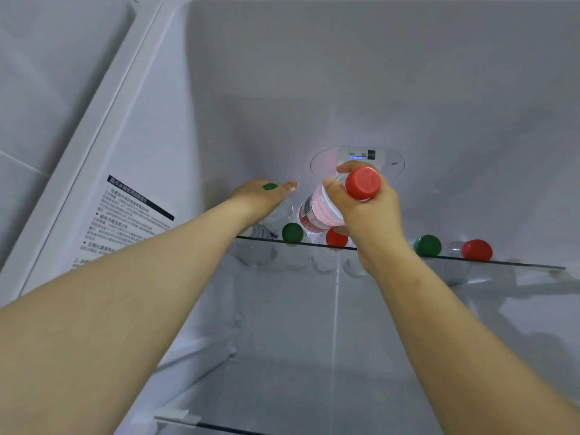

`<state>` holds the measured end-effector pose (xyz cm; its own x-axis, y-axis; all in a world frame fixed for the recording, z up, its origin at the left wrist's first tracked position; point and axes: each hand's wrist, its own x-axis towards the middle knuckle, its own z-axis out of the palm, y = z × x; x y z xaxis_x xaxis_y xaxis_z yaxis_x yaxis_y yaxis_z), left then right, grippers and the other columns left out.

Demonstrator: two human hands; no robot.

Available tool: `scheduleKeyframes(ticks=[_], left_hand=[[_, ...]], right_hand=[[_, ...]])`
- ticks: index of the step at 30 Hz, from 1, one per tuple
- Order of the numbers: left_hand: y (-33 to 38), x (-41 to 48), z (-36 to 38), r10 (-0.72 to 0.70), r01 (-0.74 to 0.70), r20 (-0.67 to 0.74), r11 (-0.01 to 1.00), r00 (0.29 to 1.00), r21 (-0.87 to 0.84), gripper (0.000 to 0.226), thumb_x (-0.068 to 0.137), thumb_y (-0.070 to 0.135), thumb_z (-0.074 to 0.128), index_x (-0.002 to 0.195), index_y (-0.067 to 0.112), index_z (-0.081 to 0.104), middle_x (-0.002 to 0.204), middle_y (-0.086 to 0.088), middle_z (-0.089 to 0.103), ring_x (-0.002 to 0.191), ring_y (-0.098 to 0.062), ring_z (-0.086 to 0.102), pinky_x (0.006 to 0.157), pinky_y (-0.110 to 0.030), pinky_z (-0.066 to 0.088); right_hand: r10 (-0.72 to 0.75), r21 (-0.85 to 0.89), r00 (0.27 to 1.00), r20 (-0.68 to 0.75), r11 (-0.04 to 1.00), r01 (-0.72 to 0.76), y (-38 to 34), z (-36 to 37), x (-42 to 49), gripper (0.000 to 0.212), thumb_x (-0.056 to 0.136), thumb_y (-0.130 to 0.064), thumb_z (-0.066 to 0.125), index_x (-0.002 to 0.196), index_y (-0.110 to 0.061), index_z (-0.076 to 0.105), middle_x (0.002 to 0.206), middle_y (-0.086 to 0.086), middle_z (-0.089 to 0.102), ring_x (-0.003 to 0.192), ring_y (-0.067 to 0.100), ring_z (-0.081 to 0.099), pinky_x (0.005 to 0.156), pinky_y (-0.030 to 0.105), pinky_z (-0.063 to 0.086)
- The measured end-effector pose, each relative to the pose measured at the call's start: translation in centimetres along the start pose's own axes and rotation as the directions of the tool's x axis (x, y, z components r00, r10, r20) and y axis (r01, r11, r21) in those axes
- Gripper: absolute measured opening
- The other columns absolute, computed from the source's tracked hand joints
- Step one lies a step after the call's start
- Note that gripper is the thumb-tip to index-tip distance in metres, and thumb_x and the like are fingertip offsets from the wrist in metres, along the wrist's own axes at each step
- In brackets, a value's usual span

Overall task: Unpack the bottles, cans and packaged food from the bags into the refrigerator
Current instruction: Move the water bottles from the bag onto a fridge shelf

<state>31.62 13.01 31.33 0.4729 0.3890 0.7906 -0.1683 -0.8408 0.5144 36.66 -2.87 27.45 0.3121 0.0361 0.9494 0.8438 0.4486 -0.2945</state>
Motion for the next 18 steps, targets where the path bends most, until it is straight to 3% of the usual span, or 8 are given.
scheduleKeyframes(ticks=[3, 5, 9, 11, 15, 18], left_hand=[[0.0, 0.1, 0.2, -0.014, 0.026, -0.087, 0.990, 0.996, 0.141, 0.057, 0.088, 0.062, 0.043, 0.113, 0.011, 0.049, 0.107, -0.006, 0.051, 0.095, -0.028, 0.050, 0.075, -0.031, 0.040], [-0.2, 0.0, 0.2, -0.007, 0.035, -0.107, 0.965, 0.994, 0.261, 0.052, 0.091, 0.057, 0.042, 0.114, 0.011, 0.043, 0.109, -0.010, 0.051, 0.090, -0.029, 0.049, 0.069, -0.031, 0.036], [-0.2, 0.3, 0.9, -0.055, 0.035, 0.024, 0.860, 0.998, 0.510, 0.034, 0.097, 0.039, 0.032, 0.122, 0.016, 0.032, 0.120, -0.014, 0.043, 0.098, -0.034, 0.049, 0.078, -0.035, 0.040], [-0.3, 0.3, 1.2, -0.105, 0.045, 0.077, 0.835, 0.991, 0.549, 0.032, 0.098, 0.029, 0.032, 0.128, 0.021, 0.027, 0.126, -0.012, 0.034, 0.101, -0.034, 0.045, 0.084, -0.037, 0.040], [-0.7, 0.4, 1.2, -0.111, 0.037, 0.107, 0.845, 0.988, 0.534, 0.053, 0.095, 0.012, 0.036, 0.139, 0.033, 0.015, 0.136, -0.007, 0.024, 0.104, -0.033, 0.040, 0.081, -0.034, 0.036], [-0.6, 0.1, 0.9, -0.089, 0.032, 0.105, 0.892, 0.991, 0.451, 0.058, 0.093, 0.014, 0.042, 0.142, 0.034, 0.018, 0.137, -0.007, 0.024, 0.105, -0.033, 0.046, 0.079, -0.033, 0.040]], right_hand=[[-0.004, -0.022, 1.000, -0.026, 1.000, 0.004, -0.2, 0.2, -0.2, 0.019, 0.079, -0.023, 0.072, 0.081, -0.036, 0.058, 0.103, -0.002, 0.060, 0.095, 0.019, 0.059, 0.086, 0.050, 0.052], [-0.009, -0.036, 0.999, -0.034, 0.999, 0.008, -0.3, 0.3, -0.2, 0.019, 0.078, -0.024, 0.072, 0.079, -0.037, 0.058, 0.104, 0.000, 0.059, 0.094, 0.020, 0.059, 0.085, 0.049, 0.052], [-0.008, -0.047, 1.000, -0.017, 0.999, 0.007, -0.3, 0.2, -0.3, 0.021, 0.078, -0.023, 0.072, 0.079, -0.037, 0.057, 0.105, 0.001, 0.059, 0.092, 0.019, 0.059, 0.085, 0.048, 0.053], [-0.012, -0.051, 1.000, -0.007, 0.999, 0.012, -0.2, 0.1, -0.3, 0.021, 0.078, -0.023, 0.072, 0.080, -0.037, 0.056, 0.101, -0.001, 0.059, 0.090, 0.018, 0.059, 0.084, 0.049, 0.053], [-0.012, -0.066, 1.000, 0.007, 0.998, 0.012, -0.2, 0.2, -0.1, 0.021, 0.078, -0.022, 0.072, 0.080, -0.034, 0.055, 0.080, -0.013, 0.057, 0.083, 0.018, 0.058, 0.082, 0.047, 0.054], [-0.003, -0.132, 1.000, 0.026, 0.991, 0.007, 0.0, 0.3, 0.3, 0.023, 0.079, -0.021, 0.072, 0.085, -0.032, 0.053, 0.077, -0.015, 0.055, 0.077, 0.011, 0.055, 0.078, 0.035, 0.053]])
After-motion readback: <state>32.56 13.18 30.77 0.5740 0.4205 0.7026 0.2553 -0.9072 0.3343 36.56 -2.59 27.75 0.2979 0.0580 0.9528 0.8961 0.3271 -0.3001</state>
